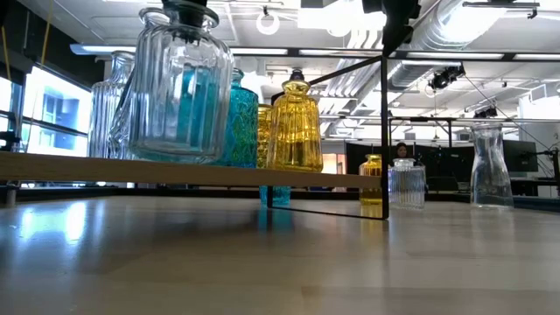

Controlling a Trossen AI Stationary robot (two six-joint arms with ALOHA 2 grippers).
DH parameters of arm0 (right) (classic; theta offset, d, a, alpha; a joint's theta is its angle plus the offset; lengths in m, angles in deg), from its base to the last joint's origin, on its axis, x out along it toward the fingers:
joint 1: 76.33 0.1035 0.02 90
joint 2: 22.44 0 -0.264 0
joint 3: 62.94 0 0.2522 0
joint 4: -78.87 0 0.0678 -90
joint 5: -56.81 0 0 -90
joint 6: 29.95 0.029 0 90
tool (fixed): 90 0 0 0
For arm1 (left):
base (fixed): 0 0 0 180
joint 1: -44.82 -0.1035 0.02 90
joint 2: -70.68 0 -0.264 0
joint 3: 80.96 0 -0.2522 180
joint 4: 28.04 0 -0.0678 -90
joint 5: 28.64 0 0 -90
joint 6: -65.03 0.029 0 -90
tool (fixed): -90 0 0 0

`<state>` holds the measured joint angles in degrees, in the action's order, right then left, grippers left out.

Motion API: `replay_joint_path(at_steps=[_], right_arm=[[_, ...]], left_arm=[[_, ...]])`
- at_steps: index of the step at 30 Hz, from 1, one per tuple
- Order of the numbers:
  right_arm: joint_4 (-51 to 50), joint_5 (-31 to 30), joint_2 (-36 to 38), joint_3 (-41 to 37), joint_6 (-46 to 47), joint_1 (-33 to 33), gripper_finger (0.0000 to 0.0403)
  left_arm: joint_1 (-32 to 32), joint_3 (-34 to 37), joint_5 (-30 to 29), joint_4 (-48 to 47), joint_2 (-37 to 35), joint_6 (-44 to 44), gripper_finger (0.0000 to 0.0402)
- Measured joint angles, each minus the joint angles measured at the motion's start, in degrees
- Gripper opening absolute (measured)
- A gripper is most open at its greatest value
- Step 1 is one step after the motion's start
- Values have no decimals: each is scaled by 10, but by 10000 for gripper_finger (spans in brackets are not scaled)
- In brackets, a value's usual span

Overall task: Sort vases onto shelf
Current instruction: Put the transparent vase on the shelf aligned with the other transparent vases

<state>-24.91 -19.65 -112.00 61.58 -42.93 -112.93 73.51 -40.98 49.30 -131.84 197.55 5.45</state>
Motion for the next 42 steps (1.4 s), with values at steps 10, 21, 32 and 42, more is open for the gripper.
replay_joint_path(at_steps=[10, 21, 32, 42], right_arm=[[0, 0, 23, 0, 0, 0, 176], [0, 1, 31, 0, -1, 0, 176], [0, 1, 31, 0, -1, 0, 176], [0, 1, 31, 0, -1, 0, 176]], left_arm=[[0, 0, -4, 0, 0, -3, 65], [0, 0, -12, 0, 0, 3, 103], [0, 0, -11, 0, 0, 3, 104], [0, 0, -1, 0, 0, 7, 104]])
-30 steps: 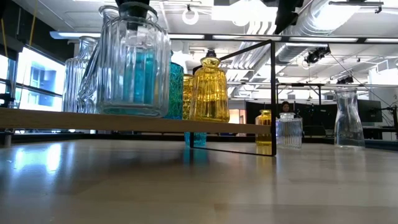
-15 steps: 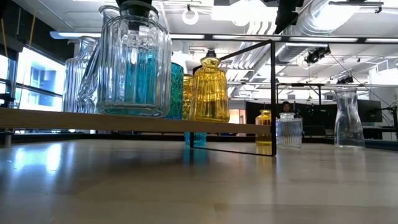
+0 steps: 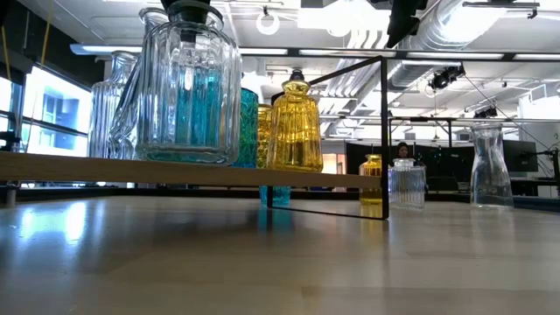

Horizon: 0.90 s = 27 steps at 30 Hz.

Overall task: Sort vases onto shelf
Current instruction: Put the transparent vase on the shelf aligned with the other transparent vases

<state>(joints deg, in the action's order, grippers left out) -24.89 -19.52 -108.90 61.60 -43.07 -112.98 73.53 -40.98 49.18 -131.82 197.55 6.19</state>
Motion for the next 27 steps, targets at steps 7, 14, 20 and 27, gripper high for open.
replay_joint_path(at_steps=[7, 14, 20, 27], right_arm=[[0, 0, 0, 0, 0, 0, 176], [0, 0, 0, 0, 0, 0, 176], [0, 0, 0, 0, 0, 0, 176], [0, 0, 0, 0, 0, 0, 176]], left_arm=[[0, 0, -3, 0, 0, 11, 104], [0, 0, -4, 0, 0, 26, 104], [0, 0, -4, 0, 0, 70, 104], [0, 0, -5, 0, -8, 76, 103]])
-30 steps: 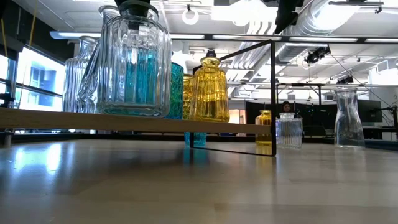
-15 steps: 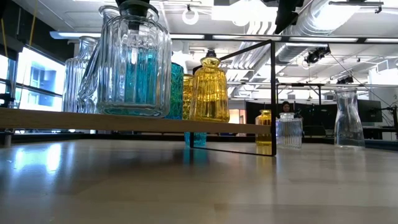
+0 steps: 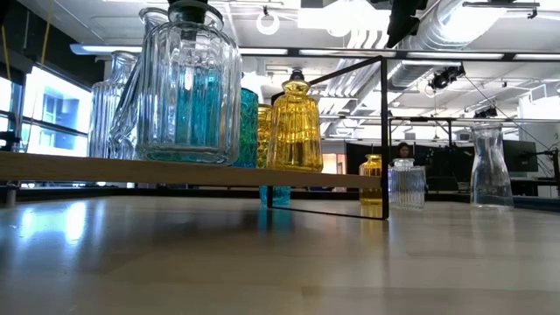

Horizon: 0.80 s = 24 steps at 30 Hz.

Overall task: Sort vases onto shelf
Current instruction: Put the transparent vase on the shelf aligned with the other transparent vases

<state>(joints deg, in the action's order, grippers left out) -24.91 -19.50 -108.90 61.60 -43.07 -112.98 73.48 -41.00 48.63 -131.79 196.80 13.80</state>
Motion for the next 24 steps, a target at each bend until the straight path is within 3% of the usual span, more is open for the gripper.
replay_joint_path(at_steps=[12, 18, 21, 24], right_arm=[[1, 0, 0, 0, -4, 0, 176], [0, 0, 0, 0, -3, 0, 176], [1, 0, 0, 0, -3, 0, 176], [1, 0, 0, 0, -3, 0, 176]], left_arm=[[-3, -1, -8, 0, -42, -29, 103], [-1, -23, -17, 5, -80, -102, 103], [11, -50, -73, 47, -108, -148, 103], [41, -69, -185, 118, -134, -176, 103]])
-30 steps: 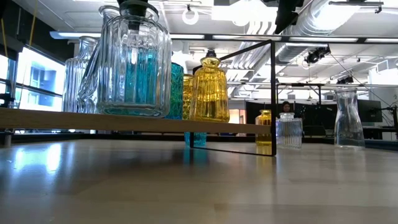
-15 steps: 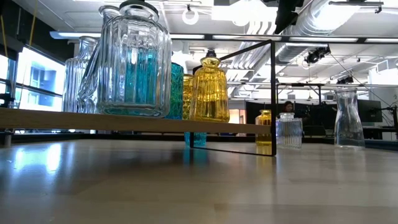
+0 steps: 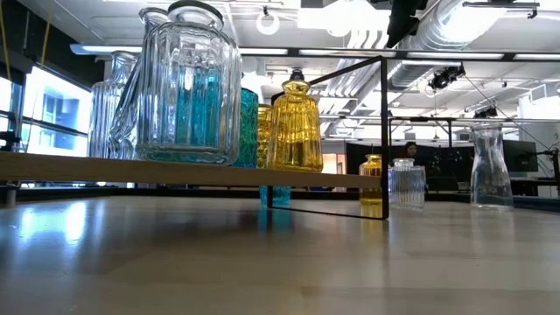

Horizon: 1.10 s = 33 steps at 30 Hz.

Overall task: Sort vases onto shelf
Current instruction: Put the transparent vase on the shelf aligned with the other transparent vases

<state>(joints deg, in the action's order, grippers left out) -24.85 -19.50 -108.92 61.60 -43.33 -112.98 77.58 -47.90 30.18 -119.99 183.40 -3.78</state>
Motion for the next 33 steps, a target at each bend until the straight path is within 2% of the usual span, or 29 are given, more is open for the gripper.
replay_joint_path(at_steps=[2, 4, 9, 12, 18, 25, 28, 33], right_arm=[[0, 0, 0, 0, 0, 0, 176], [0, 0, 0, 0, 0, 0, 176], [7, 0, 0, 0, -2, 0, 176], [11, 0, 0, 0, -2, 0, 176], [11, 0, 0, 0, -1, 0, 176], [4, 0, 0, 0, 9, 0, 176], [0, 0, 0, 0, 10, 0, 176], [0, 0, 0, 0, 15, 0, 176]], left_arm=[[21, -3, -58, 71, -13, 6, 103], [40, -3, -79, 136, -19, 21, 103], [69, -3, -60, 261, 7, 54, 103], [74, -2, -17, 252, 40, 33, 103], [66, -1, 103, 189, 108, -15, 99], [26, -1, 235, 180, 158, 3, 39], [11, -1, 255, 179, 169, 32, 8], [-13, -2, 254, 177, 169, 68, 6]])
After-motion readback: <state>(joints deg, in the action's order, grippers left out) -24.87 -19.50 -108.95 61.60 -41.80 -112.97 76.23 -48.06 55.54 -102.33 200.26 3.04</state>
